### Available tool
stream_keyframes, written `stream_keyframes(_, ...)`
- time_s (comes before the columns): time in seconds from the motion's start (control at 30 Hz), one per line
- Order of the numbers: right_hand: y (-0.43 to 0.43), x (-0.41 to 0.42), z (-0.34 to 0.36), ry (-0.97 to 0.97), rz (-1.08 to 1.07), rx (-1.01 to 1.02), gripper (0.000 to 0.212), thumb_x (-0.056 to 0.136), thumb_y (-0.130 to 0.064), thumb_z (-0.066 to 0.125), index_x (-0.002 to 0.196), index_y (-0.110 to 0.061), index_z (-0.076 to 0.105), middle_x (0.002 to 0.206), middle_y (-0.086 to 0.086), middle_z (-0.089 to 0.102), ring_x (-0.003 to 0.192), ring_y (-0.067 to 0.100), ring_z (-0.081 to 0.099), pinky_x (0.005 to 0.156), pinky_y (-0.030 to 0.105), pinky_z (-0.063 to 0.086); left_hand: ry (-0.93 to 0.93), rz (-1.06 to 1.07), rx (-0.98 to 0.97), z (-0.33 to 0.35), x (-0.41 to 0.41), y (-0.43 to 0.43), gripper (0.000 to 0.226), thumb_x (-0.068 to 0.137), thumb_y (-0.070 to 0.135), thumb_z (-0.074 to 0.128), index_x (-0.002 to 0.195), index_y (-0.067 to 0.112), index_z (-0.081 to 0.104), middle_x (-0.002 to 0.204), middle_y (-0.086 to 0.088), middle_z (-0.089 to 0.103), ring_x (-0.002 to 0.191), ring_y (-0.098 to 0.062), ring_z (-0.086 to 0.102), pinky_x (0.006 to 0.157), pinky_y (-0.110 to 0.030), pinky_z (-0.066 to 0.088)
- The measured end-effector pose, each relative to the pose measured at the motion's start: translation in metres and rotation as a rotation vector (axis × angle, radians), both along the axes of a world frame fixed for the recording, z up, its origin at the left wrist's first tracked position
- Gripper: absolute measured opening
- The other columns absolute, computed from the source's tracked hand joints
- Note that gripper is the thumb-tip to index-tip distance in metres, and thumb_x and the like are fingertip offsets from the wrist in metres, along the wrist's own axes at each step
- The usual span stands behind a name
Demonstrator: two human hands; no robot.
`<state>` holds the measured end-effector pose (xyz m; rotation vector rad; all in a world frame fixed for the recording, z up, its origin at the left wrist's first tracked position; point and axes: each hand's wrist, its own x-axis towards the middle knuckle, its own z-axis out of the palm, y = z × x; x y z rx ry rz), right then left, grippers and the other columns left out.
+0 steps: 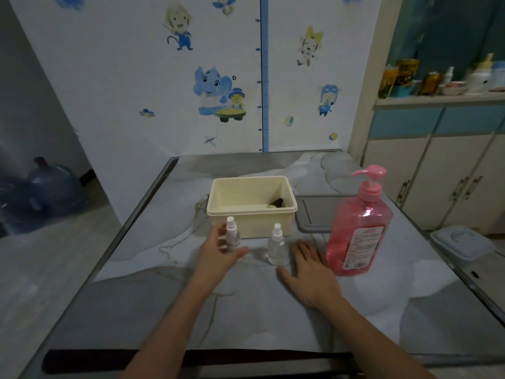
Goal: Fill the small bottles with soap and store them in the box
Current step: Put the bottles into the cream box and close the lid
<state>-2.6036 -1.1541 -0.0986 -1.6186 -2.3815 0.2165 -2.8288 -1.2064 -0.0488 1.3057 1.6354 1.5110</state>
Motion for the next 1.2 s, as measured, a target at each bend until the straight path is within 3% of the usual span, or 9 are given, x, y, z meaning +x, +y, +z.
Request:
stream_keyframes(0.13, 0.000, 0.000, -0.001, -0.010, 0.004, -0.007, 0.088, 0.083, -0.077, 0.012, 0.153, -0.024, 0.013, 0.161, -0.001, 0.010, 0.148, 0.016, 0.005, 0.121, 0.040, 0.012, -0.040, 0.032, -0.013, -0.009, -0.002, 0.003, 0.061, 0.065, -0.002, 0.083, 0.104, 0.036, 0.055, 0.097, 0.006, 0.068, 0.089, -0.016, 0.067, 0.064, -0.014, 0.052)
stream_keyframes(0.33, 0.001, 0.000, -0.002, 0.002, 0.012, -0.001, 0.088, 0.083, -0.078, 0.010, 0.153, -0.025, 0.010, 0.161, -0.001, 0.007, 0.148, 0.016, 0.002, 0.120, 0.039, 0.009, -0.024, 0.061, -0.015, -0.008, -0.002, 0.003, 0.049, 0.068, -0.005, 0.079, 0.102, 0.025, 0.060, 0.096, 0.004, 0.069, 0.091, -0.020, 0.068, 0.066, -0.016, 0.053)
stream_keyframes(0.57, 0.002, 0.001, -0.005, 0.020, 0.005, 0.007, 0.087, 0.083, -0.078, 0.014, 0.153, -0.026, 0.011, 0.161, -0.002, 0.008, 0.148, 0.016, 0.003, 0.117, 0.037, 0.008, -0.007, 0.175, 0.168, 0.031, 0.010, 0.007, 0.059, 0.068, 0.012, 0.083, 0.097, 0.055, 0.054, 0.098, 0.018, 0.068, 0.086, 0.004, 0.065, 0.066, -0.009, 0.051)
stream_keyframes(0.73, 0.003, 0.002, -0.006, 0.050, 0.016, -0.033, 0.089, 0.082, -0.079, 0.014, 0.153, -0.026, 0.008, 0.161, -0.004, 0.003, 0.148, 0.014, -0.002, 0.115, 0.037, 0.006, 0.007, 0.202, 0.234, 0.075, 0.019, 0.037, 0.048, 0.068, 0.015, 0.084, 0.093, 0.041, 0.052, 0.101, 0.013, 0.066, 0.089, -0.002, 0.065, 0.069, -0.015, 0.053)
stream_keyframes(0.8, 0.003, 0.002, -0.005, 0.053, 0.020, -0.028, 0.090, 0.082, -0.079, 0.014, 0.154, -0.026, 0.008, 0.161, -0.003, 0.003, 0.148, 0.014, -0.002, 0.115, 0.037, 0.007, 0.045, 0.224, 0.204, 0.087, 0.021, 0.051, 0.045, 0.069, 0.016, 0.084, 0.093, 0.037, 0.052, 0.098, 0.015, 0.064, 0.086, 0.001, 0.063, 0.066, -0.012, 0.050)
stream_keyframes(0.97, 0.003, 0.001, -0.005, 0.061, 0.021, -0.036, 0.090, 0.081, -0.079, 0.011, 0.154, -0.026, 0.006, 0.161, -0.003, 0.001, 0.148, 0.015, -0.005, 0.118, 0.041, 0.008, 0.176, 0.257, 0.032, 0.094, 0.021, 0.094, 0.041, 0.073, 0.019, 0.081, 0.103, 0.025, 0.054, 0.104, 0.004, 0.064, 0.088, -0.014, 0.061, 0.080, -0.034, 0.051)
stream_keyframes(1.1, 0.002, -0.001, -0.007, 0.086, -0.001, -0.012, 0.089, 0.082, -0.078, 0.016, 0.153, -0.026, 0.011, 0.161, -0.004, 0.006, 0.148, 0.015, -0.002, 0.119, 0.038, 0.010, 0.335, 0.211, -0.155, 0.087, 0.021, 0.130, 0.044, 0.076, 0.019, 0.079, 0.112, 0.015, 0.056, 0.110, -0.005, 0.066, 0.085, -0.018, 0.059, 0.073, -0.033, 0.048)
stream_keyframes(1.2, 0.003, -0.001, -0.006, 0.106, -0.012, 0.009, 0.088, 0.081, -0.076, 0.019, 0.152, -0.025, 0.019, 0.161, -0.004, 0.012, 0.148, 0.015, 0.002, 0.118, 0.036, 0.014, 0.470, 0.156, -0.297, 0.080, 0.022, 0.151, 0.044, 0.075, 0.020, 0.078, 0.112, 0.012, 0.057, 0.110, -0.011, 0.066, 0.095, -0.027, 0.063, 0.076, -0.033, 0.048)
